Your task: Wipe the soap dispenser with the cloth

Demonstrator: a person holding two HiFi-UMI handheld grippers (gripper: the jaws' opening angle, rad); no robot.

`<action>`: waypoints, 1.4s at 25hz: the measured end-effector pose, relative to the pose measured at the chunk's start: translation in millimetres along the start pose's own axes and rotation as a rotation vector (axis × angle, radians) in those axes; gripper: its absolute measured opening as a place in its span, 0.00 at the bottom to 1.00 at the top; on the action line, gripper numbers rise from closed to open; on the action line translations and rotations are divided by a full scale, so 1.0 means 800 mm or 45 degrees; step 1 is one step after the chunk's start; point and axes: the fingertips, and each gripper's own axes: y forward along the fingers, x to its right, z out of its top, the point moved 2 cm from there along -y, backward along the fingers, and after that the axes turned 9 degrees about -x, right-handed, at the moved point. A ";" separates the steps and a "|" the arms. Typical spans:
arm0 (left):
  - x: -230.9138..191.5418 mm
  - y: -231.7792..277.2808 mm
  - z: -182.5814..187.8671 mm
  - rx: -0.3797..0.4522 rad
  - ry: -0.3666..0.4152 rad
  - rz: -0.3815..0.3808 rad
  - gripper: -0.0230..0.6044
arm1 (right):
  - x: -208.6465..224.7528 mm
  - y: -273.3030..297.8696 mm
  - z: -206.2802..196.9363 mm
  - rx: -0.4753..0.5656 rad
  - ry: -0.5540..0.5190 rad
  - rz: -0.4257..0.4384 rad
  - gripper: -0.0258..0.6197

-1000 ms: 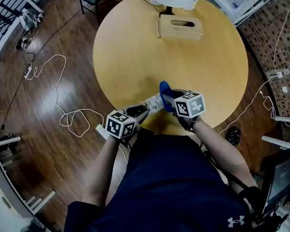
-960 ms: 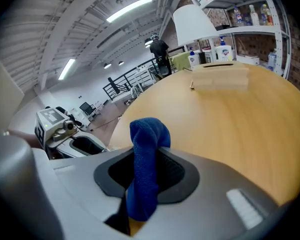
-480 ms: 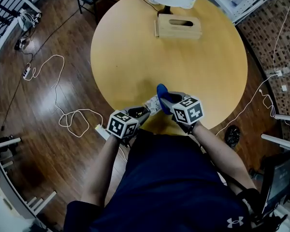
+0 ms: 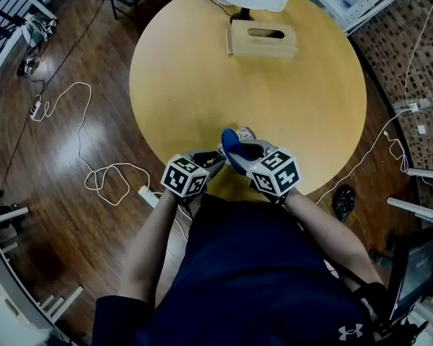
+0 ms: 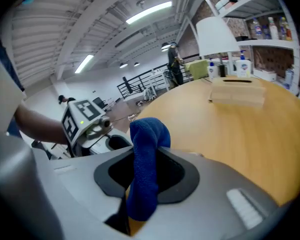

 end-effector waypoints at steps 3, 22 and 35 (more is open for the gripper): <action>0.002 -0.005 0.005 0.039 -0.068 -0.039 0.24 | -0.018 0.018 -0.010 -0.070 -0.125 0.024 0.19; -0.016 -0.012 -0.005 0.218 -0.462 -0.219 0.24 | -0.018 0.010 -0.002 -0.017 -0.122 0.093 0.19; -0.010 -0.027 0.003 0.204 -0.404 -0.161 0.24 | 0.105 -0.001 -0.032 -0.101 0.206 -0.160 0.18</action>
